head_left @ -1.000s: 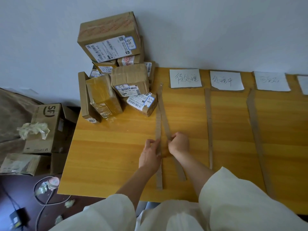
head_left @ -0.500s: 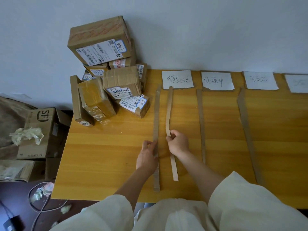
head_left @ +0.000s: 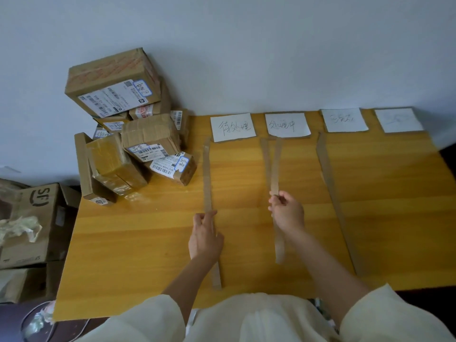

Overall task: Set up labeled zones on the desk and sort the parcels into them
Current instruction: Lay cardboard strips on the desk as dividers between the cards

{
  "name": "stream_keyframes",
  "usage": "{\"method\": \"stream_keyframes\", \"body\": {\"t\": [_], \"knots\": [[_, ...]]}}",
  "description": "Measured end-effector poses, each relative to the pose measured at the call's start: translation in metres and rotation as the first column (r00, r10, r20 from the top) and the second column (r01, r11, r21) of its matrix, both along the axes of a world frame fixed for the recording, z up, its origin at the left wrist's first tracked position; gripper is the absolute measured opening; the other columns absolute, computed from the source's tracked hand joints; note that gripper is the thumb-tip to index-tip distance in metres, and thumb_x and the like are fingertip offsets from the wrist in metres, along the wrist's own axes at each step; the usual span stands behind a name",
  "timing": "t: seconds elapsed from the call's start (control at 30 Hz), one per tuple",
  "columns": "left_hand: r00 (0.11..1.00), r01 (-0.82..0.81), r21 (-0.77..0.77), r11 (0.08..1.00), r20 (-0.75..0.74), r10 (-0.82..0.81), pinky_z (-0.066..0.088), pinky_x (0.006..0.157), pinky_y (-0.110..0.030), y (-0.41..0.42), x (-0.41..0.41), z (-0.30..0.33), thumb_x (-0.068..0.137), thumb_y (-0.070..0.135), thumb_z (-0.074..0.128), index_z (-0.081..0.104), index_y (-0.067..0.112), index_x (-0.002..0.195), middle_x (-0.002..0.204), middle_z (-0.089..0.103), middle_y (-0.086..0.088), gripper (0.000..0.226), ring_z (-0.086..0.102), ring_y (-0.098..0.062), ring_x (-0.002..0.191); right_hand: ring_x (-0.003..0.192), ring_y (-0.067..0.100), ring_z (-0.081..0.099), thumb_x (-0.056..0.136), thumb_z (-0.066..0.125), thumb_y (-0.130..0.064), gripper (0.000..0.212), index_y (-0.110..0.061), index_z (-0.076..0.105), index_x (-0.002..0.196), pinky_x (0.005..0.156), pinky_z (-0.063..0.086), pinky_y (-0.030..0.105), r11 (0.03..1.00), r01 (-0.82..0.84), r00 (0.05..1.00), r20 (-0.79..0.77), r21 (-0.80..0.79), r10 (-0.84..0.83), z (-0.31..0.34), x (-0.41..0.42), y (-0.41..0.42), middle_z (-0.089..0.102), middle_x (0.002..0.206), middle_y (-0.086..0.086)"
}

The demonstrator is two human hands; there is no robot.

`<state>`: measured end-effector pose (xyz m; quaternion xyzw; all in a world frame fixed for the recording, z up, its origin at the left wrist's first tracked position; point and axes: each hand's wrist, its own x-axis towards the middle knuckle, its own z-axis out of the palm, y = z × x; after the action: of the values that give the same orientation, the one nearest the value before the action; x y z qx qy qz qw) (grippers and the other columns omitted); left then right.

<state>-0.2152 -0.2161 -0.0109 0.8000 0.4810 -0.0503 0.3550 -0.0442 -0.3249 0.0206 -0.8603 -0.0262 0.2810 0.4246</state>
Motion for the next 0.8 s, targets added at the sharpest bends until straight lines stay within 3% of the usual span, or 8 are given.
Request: {"method": "stream_keyframes", "body": {"t": [0.17, 0.3, 0.37, 0.47, 0.6, 0.8], "knots": [[0.991, 0.104, 0.066, 0.992, 0.074, -0.108, 0.054, 0.071, -0.035, -0.024, 0.038, 0.007, 0.086, 0.017, 0.06, 0.046, 0.032, 0.134, 0.13, 0.042, 0.005, 0.053, 0.052, -0.018, 0.115, 0.074, 0.004, 0.06, 0.102, 0.046, -0.024, 0.018, -0.015, 0.063, 0.103, 0.056, 0.043, 0.025, 0.998, 0.058, 0.997, 0.043, -0.008, -0.057, 0.013, 0.037, -0.046, 0.066, 0.09, -0.003], [0.976, 0.198, 0.096, 0.976, 0.077, -0.205, 0.044, 0.059, -0.024, -0.056, 0.08, 0.015, 0.089, 0.021, 0.059, 0.045, 0.034, 0.134, 0.134, 0.041, 0.007, 0.048, 0.055, -0.02, 0.109, 0.075, 0.01, 0.061, 0.101, 0.048, -0.022, 0.018, -0.014, 0.064, 0.102, 0.06, 0.044, 0.028, 0.992, 0.119, 0.99, 0.074, 0.03, -0.121, 0.024, 0.076, -0.089, 0.065, 0.088, -0.003], [0.964, 0.249, 0.094, 0.964, 0.076, -0.256, 0.044, 0.06, -0.024, -0.075, 0.101, 0.017, 0.09, 0.022, 0.058, 0.046, 0.034, 0.134, 0.136, 0.041, 0.008, 0.047, 0.053, -0.018, 0.113, 0.076, 0.015, 0.061, 0.1, 0.049, -0.022, 0.017, -0.015, 0.064, 0.1, 0.061, 0.045, 0.03, 0.987, 0.159, 0.985, 0.067, 0.032, -0.161, 0.026, 0.097, -0.113, 0.066, 0.086, -0.003], [0.94, 0.335, 0.073, 0.939, 0.046, -0.339, 0.052, 0.076, -0.029, -0.104, 0.13, 0.016, 0.091, 0.021, 0.057, 0.044, 0.032, 0.137, 0.139, 0.041, 0.008, 0.049, 0.044, -0.016, 0.126, 0.078, 0.017, 0.061, 0.1, 0.049, -0.021, 0.014, -0.019, 0.063, 0.099, 0.065, 0.046, 0.032, 0.983, 0.18, 0.982, 0.059, 0.039, -0.182, 0.026, 0.129, -0.15, 0.065, 0.086, -0.004], [0.906, 0.423, 0.039, 0.905, -0.009, -0.423, 0.045, 0.098, -0.032, -0.14, 0.161, 0.015, 0.093, 0.025, 0.056, 0.038, 0.032, 0.142, 0.146, 0.036, 0.009, 0.052, 0.035, -0.016, 0.136, 0.079, 0.019, 0.062, 0.101, 0.05, -0.021, 0.015, -0.022, 0.064, 0.099, 0.067, 0.049, 0.034, 0.978, 0.203, 0.978, 0.033, 0.048, -0.205, 0.017, 0.168, -0.198, 0.066, 0.088, -0.002], [0.86, 0.504, -0.006, 0.864, -0.081, -0.503, 0.035, 0.11, -0.035, -0.184, 0.202, 0.014, 0.093, 0.027, 0.057, 0.033, 0.031, 0.146, 0.153, 0.029, 0.006, 0.058, 0.026, -0.018, 0.141, 0.075, 0.017, 0.059, 0.1, 0.049, -0.022, 0.016, -0.016, 0.064, 0.101, 0.062, 0.045, 0.032, 0.981, 0.192, 0.98, -0.043, 0.001, -0.192, -0.006, 0.212, -0.257, 0.064, 0.088, 0.002]]}}
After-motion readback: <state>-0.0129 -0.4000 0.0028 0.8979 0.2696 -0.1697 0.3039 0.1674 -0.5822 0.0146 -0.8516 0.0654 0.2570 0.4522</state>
